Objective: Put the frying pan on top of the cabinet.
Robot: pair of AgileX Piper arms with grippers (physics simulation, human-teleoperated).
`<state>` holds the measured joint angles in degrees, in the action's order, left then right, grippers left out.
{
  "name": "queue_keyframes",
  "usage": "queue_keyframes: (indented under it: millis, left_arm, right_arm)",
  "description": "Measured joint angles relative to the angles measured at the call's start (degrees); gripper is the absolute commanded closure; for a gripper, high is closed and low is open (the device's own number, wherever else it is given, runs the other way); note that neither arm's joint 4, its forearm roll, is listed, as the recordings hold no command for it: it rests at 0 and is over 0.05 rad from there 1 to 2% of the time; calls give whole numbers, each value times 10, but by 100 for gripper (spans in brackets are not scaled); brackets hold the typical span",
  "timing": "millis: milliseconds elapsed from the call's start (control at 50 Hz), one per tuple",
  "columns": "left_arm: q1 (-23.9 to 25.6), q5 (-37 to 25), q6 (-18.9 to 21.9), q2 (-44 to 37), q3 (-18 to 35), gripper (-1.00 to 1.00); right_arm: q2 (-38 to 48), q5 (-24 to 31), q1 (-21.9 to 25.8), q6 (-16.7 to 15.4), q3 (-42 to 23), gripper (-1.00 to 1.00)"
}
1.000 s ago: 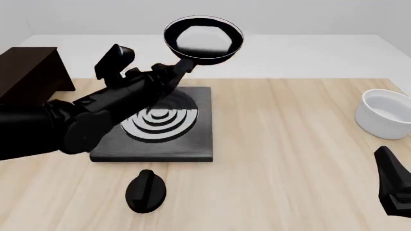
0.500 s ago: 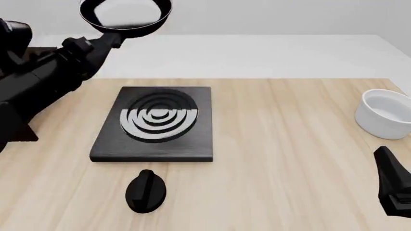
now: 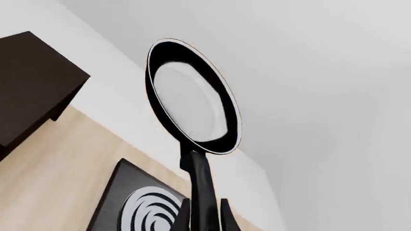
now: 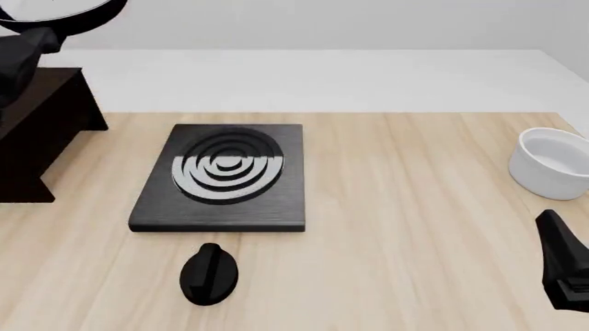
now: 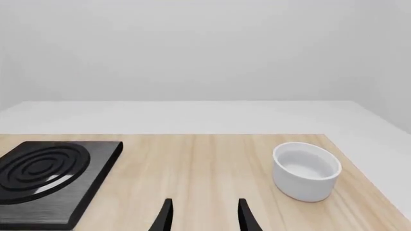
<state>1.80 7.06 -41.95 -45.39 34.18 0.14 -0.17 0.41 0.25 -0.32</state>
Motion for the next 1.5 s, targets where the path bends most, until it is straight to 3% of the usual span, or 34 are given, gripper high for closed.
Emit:
queue_keyframes:
  millis: [300,620,1500]
  left_arm:
    - [-72,-51,-41,54,-12,100]
    - [-114,-69,-60,60,-15,100]
    - [-186,-25,-53,-56,11,100]
  right_arm:
    - [0,0,0,-1,0,-100]
    - [0,0,0,-2,-1,-100]
    - [0,-1,0,-1,-1,-100]
